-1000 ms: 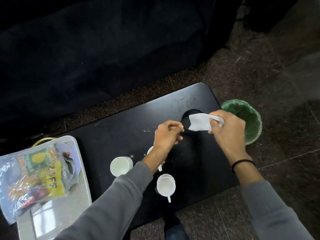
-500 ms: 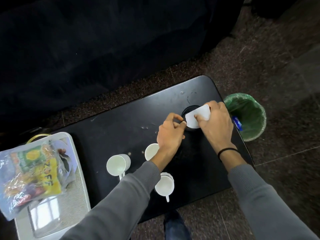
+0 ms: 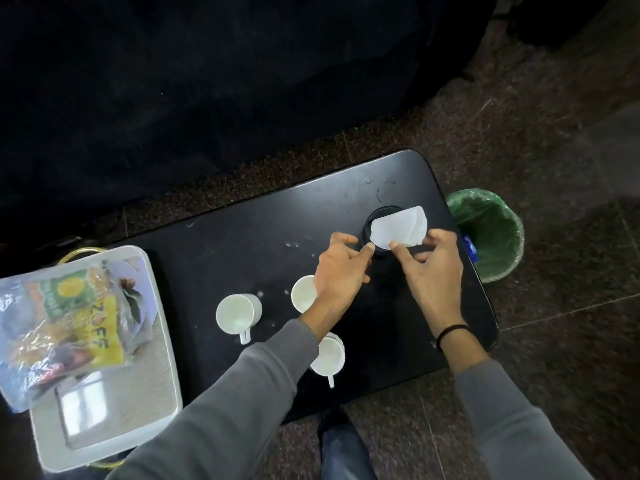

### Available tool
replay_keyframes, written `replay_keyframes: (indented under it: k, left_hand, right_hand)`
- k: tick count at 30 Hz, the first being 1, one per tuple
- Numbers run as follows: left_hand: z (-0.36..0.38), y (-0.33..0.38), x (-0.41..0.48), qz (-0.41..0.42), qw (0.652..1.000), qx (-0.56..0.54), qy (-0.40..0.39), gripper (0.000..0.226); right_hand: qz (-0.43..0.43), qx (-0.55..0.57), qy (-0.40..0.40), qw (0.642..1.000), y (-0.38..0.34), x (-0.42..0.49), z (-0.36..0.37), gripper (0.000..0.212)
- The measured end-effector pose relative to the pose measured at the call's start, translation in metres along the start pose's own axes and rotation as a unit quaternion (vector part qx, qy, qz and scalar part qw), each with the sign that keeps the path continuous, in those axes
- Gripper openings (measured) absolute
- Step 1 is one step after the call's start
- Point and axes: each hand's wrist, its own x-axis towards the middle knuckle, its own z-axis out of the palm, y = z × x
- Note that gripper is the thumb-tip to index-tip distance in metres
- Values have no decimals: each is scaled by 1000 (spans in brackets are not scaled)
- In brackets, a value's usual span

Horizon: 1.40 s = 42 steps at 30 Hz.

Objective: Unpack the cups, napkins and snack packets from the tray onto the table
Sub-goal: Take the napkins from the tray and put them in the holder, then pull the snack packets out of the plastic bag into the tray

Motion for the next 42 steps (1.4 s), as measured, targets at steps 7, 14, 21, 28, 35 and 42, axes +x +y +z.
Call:
replay_keyframes:
  k: [7, 14, 21, 28, 35, 42]
  left_hand:
    - [-30, -16, -33, -19, 999, -21, -14, 28]
    - [-96, -56, -59, -54, 995, -88, 13, 21]
    - [-193, -109, -75, -61, 987, -122, 86, 21]
    - [-309, -177, -91, -79, 965, -178, 174, 20]
    - [-420, -248, -99, -104, 946, -136, 274, 13]
    - [-479, -317, -86, -130, 890, 5, 438, 21]
  right_hand:
    - [44, -11, -36, 998, -4, -46, 4, 54]
    - [-16, -40, -122, 992, -46, -103, 39, 28]
    - [-104, -59, -218, 969, -108, -170, 116, 18]
    - [-177, -81, -295, 936, -170, -246, 215, 21]
    - [-241, -122, -368, 890, -225, -305, 315, 22]
    - [-270, -155, -386, 868, -248, -333, 387, 21]
